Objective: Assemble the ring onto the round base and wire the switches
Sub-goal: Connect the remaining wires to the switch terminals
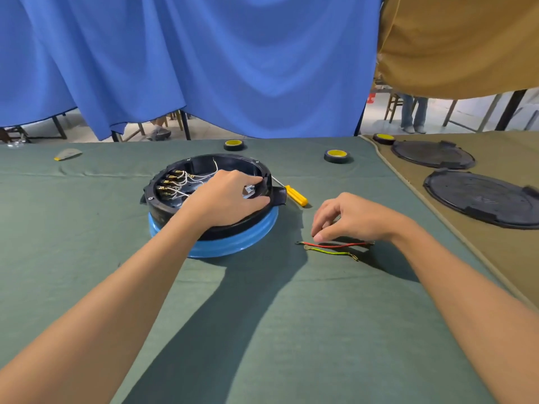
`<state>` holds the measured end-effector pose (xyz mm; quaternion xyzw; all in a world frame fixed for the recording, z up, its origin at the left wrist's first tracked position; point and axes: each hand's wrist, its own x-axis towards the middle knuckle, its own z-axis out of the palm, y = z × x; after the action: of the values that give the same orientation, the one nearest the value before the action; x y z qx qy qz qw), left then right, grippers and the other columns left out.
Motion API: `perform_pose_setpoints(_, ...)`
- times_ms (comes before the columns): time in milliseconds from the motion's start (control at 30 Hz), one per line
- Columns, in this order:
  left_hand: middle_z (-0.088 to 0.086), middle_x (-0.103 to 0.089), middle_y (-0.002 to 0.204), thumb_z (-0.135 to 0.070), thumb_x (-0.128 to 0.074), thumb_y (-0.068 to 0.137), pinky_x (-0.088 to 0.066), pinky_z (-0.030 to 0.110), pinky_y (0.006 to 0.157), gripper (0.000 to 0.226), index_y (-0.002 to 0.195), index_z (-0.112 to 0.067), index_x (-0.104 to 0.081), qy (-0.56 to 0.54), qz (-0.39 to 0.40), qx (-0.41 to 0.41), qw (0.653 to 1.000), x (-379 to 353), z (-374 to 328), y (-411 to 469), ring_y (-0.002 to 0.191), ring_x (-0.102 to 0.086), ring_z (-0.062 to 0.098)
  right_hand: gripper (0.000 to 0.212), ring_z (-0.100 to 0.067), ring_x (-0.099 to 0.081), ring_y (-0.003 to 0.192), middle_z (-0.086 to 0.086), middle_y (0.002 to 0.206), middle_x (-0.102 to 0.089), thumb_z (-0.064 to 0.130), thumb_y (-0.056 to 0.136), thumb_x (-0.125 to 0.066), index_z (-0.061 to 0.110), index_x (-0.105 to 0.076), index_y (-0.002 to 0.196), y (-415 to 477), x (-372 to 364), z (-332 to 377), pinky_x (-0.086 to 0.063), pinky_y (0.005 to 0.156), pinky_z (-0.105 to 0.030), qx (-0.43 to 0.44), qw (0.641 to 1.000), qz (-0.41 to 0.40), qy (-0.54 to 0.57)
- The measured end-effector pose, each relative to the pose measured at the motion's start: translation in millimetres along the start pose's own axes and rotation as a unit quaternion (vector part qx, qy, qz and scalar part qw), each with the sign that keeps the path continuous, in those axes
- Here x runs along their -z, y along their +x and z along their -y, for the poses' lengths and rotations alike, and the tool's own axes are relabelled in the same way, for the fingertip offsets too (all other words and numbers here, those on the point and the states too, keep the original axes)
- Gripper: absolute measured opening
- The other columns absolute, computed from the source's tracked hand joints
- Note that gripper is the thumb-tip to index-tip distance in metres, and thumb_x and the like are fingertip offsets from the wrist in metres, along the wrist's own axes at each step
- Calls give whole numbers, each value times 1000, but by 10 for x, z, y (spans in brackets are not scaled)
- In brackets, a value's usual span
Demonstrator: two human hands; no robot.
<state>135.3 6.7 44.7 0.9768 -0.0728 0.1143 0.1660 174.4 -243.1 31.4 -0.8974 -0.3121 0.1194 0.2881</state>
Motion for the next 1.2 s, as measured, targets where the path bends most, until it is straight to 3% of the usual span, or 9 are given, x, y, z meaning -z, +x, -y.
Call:
perform_pose_setpoints(167,-1,-72,87,-57,-57,86,-52,44,86,34,112,-37,-67,-9,0,14,1000,18,-1,-2,91,-61,25,5,-23,-61,87,-8,98,-66,24,73,-82,25,-79,76,-16,-9,34,-50,84,-45,15,1000,23,-6)
perform_pose_setpoints(300,-4,-73,88,-55,-58,87,-52,43,87,35,118,-41,-66,-23,5,26,999,37,-28,-7,92,-61,22,9,-19,-61,89,-3,99,-65,21,75,-81,29,-78,73,-11,-20,24,-50,84,-40,22,999,29,-19)
perform_pose_setpoints(467,-7,-71,79,-54,-60,85,-54,44,85,33,115,-41,-68,-36,3,24,999,51,-32,-12,84,-62,18,12,-7,-54,95,14,100,-63,26,81,-75,28,-72,70,43,-61,8,-42,76,-13,34,993,6,-113)
perform_pose_setpoints(533,-7,-70,87,-55,-60,86,-52,44,90,42,124,-39,-63,-32,3,27,999,50,-36,-15,92,-62,21,19,-5,-45,100,16,104,-59,26,86,-70,32,-65,68,44,-89,3,-36,77,-11,48,988,5,-145)
perform_pose_setpoints(667,-1,-64,129,-55,-55,91,-48,46,99,52,134,-25,-58,-50,-16,26,998,42,-28,12,113,-60,20,14,-6,-38,103,11,104,-56,29,93,-59,29,-60,79,50,-128,-50,-38,86,-26,38,989,-9,-142)
perform_pose_setpoints(833,-4,-62,131,-50,-53,94,-49,46,99,45,127,-23,-64,-90,-45,20,995,42,-23,12,113,-58,15,12,-8,-56,74,5,78,-67,18,97,-54,22,-56,85,83,-164,-27,-40,64,-22,30,989,-145,-25)
perform_pose_setpoints(933,-6,-66,121,-47,-56,93,-49,44,98,40,126,-27,-65,-114,-53,10,992,53,-20,-3,108,-59,12,9,-4,-59,66,3,72,-69,12,93,-60,16,-63,86,118,-185,87,-42,62,-13,48,975,-212,45)
perform_pose_setpoints(1100,-31,-62,93,-38,-64,91,-51,27,85,29,118,-29,-70,-191,-64,-27,979,90,-4,-28,90,-62,-7,7,-18,-53,61,-6,69,-68,5,91,-62,2,-65,86,231,-115,355,-44,60,-30,82,949,-208,222)
perform_pose_setpoints(1200,-23,-71,95,-32,-67,91,-51,23,84,16,105,-30,-75,-244,-77,-34,966,116,28,-23,91,-65,-4,7,-7,-49,49,-5,68,-68,5,91,-62,2,-66,87,326,-72,509,-38,49,-17,95,951,-179,235)
